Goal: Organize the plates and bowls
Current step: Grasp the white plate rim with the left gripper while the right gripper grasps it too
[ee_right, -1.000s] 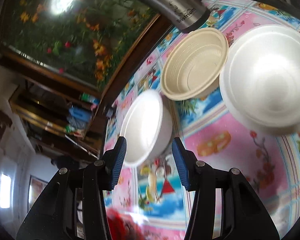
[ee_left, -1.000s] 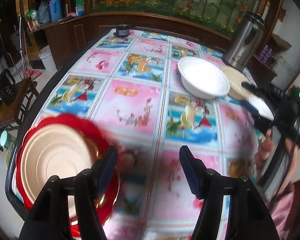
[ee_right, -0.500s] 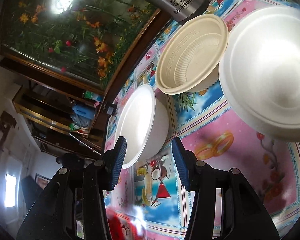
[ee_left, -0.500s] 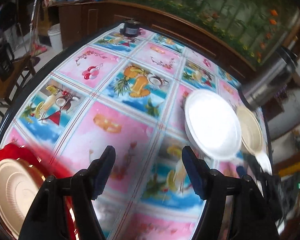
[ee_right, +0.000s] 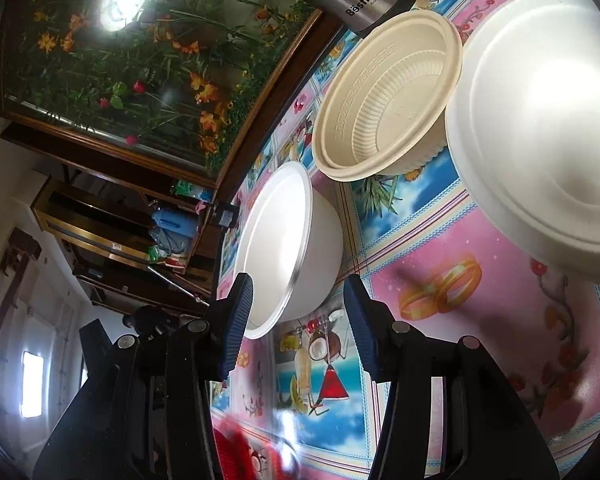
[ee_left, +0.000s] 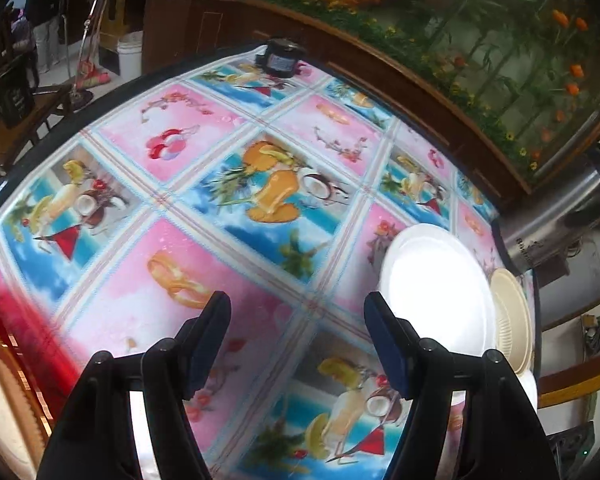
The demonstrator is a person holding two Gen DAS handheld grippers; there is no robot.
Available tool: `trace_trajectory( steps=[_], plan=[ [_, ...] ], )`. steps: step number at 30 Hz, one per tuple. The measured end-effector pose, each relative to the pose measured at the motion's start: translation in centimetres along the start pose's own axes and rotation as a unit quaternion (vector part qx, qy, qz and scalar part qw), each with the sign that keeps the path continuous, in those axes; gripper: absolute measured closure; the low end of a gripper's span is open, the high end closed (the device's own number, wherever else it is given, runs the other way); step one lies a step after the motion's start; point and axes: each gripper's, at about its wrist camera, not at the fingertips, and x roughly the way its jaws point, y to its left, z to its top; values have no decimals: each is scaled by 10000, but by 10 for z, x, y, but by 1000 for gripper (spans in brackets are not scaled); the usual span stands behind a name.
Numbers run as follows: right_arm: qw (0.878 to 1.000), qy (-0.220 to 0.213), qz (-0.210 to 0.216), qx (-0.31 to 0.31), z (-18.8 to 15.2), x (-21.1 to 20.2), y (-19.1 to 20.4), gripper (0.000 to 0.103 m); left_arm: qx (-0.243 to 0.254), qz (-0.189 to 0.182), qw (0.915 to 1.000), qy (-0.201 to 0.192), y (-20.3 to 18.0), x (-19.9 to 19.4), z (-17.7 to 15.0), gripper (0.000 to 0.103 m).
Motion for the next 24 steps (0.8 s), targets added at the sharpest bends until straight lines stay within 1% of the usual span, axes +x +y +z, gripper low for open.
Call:
trace_trajectory(
  steps=[4, 6, 9, 11, 15, 18, 21, 23, 24],
  plan=[
    [9999, -89, 42, -86, 0, 2, 2, 55, 44, -215, 9995, -239, -12, 1, -5, 33],
    [9997, -189, 147, -87, 0, 1, 3, 55, 10, -302, 9990, -329, -17, 3, -6, 31],
    [9994, -267, 229, 44, 2, 2, -1, 48, -34, -328, 9985, -426, -22, 8, -9, 30],
    [9995, -248, 201, 87, 2, 5, -4, 48, -109, -325, 9981, -513, -22, 11, -10, 29],
    [9997, -197, 119, 46, 1, 8, -4, 48, -70, -353, 9983, -450, -25, 21, -11, 29],
    [9998, -201, 80, 6, 0, 8, -3, 48, 179, -249, 9991, -299, -31, 31, -15, 29],
    [9998, -207, 35, 15, 0, 7, -4, 48, 357, -128, 9992, -81, -33, 41, -19, 32],
    [9998, -196, 26, 30, 0, 7, -5, 48, 466, -115, 9988, 41, -35, 45, -21, 48],
    [9998, -202, 7, 24, 0, 7, -5, 48, 523, -97, 9986, 61, -36, 46, -22, 53]
  ],
)
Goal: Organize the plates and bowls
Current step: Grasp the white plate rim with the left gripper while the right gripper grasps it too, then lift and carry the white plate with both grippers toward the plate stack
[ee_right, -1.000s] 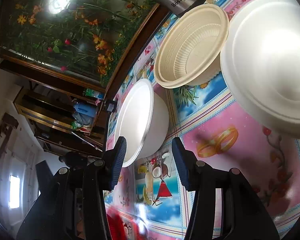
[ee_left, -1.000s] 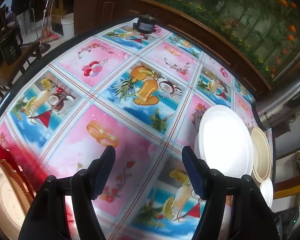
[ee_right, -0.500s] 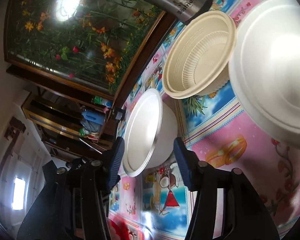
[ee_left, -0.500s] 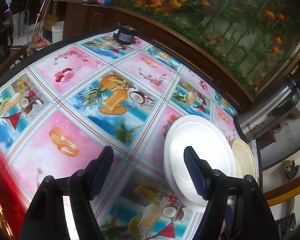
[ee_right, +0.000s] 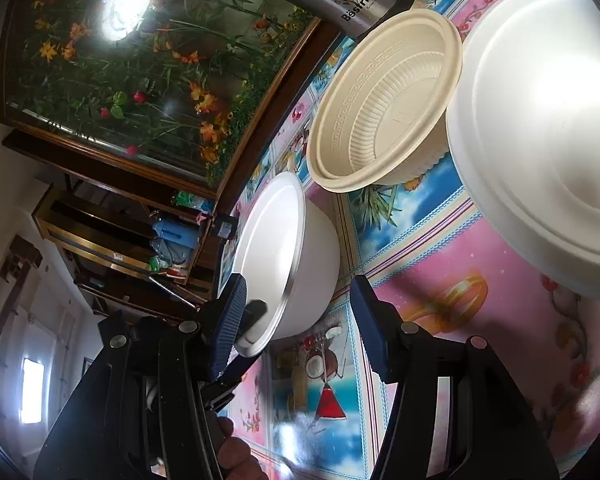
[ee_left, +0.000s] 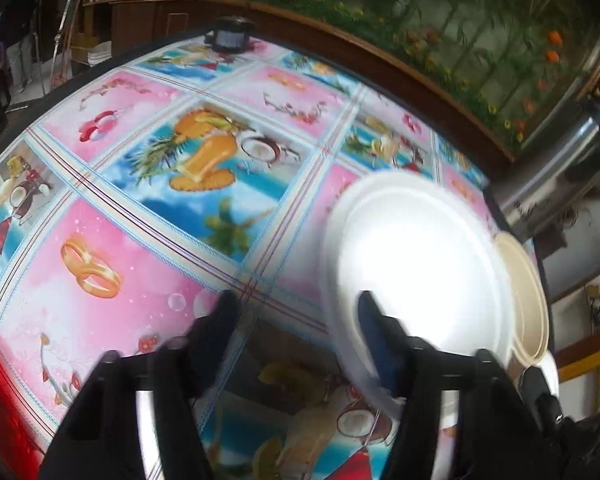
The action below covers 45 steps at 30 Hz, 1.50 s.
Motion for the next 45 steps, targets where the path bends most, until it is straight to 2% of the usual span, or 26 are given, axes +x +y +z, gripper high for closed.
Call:
trace_trajectory(
  steps=[2, 7, 16, 17, 19, 20, 22, 25, 29, 37, 45],
  plan=[
    [10000, 15, -33, -13, 0, 0, 0, 48, 79, -18, 10000, 43, -1, -1, -1, 69],
    [9999, 116, -26, -33, -1, 3, 1, 48, 239, -86, 9994, 244, -2, -3, -3, 87],
    [9996, 201, -165, -71, 1, 5, 3, 49, 766, -111, 9965, 304, -16, -23, -9, 89],
    [9995, 227, -195, -47, 2, 5, 3, 52, 817, -100, 9961, 302, -17, -26, -10, 89],
    [9988, 251, -407, -46, 2, 6, 2, 68, 862, -91, 9958, 299, -19, -30, -12, 89],
    [9984, 278, -486, -39, 2, 7, 1, 72, 863, -95, 9957, 317, -19, -30, -13, 89],
    [9977, 376, -566, 60, 2, 9, -4, 88, 863, -91, 9956, 342, -20, -29, -14, 89],
    [9973, 390, -599, 179, 2, 9, -7, 94, 818, -87, 9959, 375, -18, -27, -17, 89],
    [9972, 480, -546, 168, 1, 11, -4, 95, 753, -74, 9960, 473, -15, -24, -22, 93],
    [9965, 661, -501, -72, -6, 12, 14, 94, 678, -76, 9970, 361, 2, -44, -31, 93],
    [9917, 896, -470, -791, -33, 16, 37, 94, 595, 159, 9976, 320, 33, -75, -55, 93]
  ],
)
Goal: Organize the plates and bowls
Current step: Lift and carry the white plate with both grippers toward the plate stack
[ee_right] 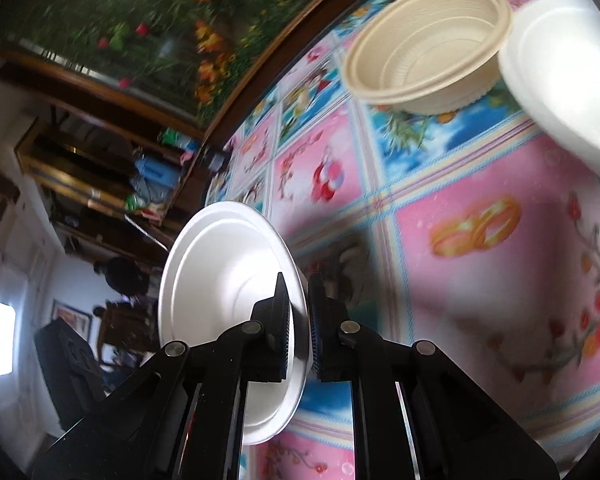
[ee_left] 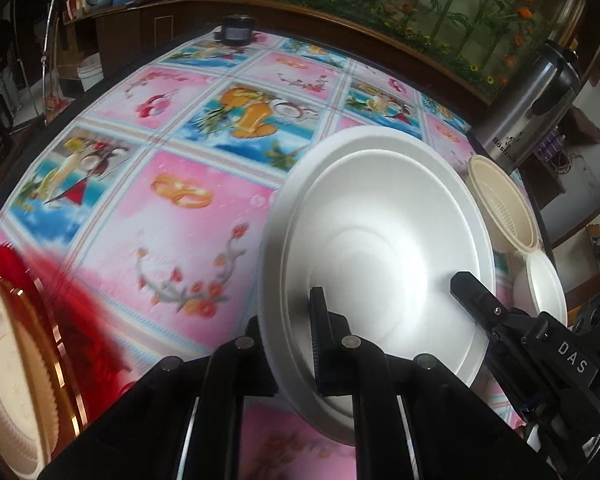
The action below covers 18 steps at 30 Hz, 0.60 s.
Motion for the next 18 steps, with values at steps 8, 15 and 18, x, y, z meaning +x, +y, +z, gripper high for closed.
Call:
trace_trajectory(
  steps=[8, 15, 18],
  plan=[
    [9996, 176, -75, -200, -43, -22, 8, 94, 147, -92, 9998, -57, 15, -32, -31, 93],
    [9991, 196, 98, -376, -68, -50, 38, 95, 190, -244, 9985, -453, 37, -78, -41, 93],
    [9979, 229, 193, -568, -78, -53, 64, 95, 144, -228, 9975, -654, 58, -102, -42, 93]
  ],
)
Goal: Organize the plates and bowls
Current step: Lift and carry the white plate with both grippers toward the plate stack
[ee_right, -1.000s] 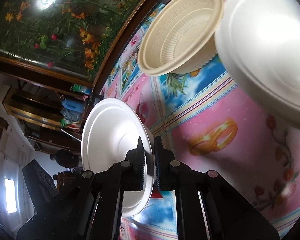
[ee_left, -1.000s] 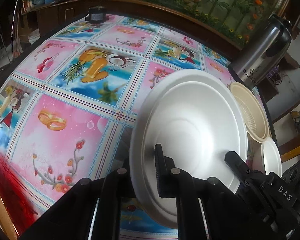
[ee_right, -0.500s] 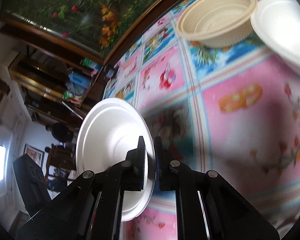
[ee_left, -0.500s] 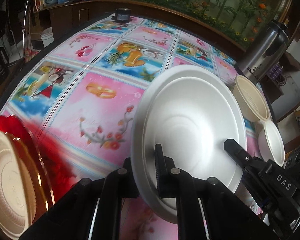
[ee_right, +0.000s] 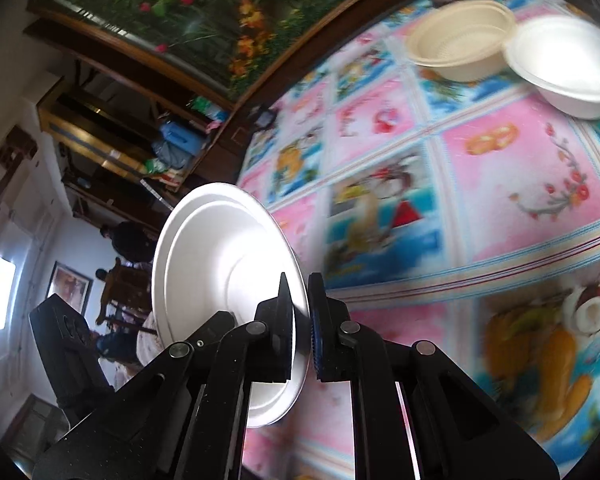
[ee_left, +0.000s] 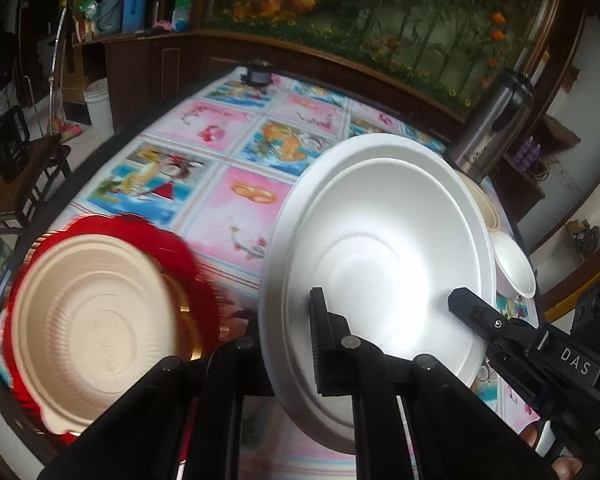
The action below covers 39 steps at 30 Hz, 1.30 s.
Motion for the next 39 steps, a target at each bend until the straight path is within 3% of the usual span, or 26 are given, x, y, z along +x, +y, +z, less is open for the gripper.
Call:
trace_trajectory(
  steps=[9, 18, 23, 39],
  plan=[
    [9969, 454, 252, -592, -34, 46, 85, 95, -358, 287, 9987, -223, 85, -43, 0, 93],
    [9925, 860, 136, -863, -71, 96, 117, 95, -727, 394, 9966, 51, 145, -40, -17, 93],
    [9915, 948, -14, -892, -81, 111, 117, 95, -778, 349, 9961, 246, 157, -30, -24, 90],
    [9877, 1089, -300, -1082, -92, 132, 118, 95, -693, 378, 9966, 239, 167, -34, -31, 85]
  ],
)
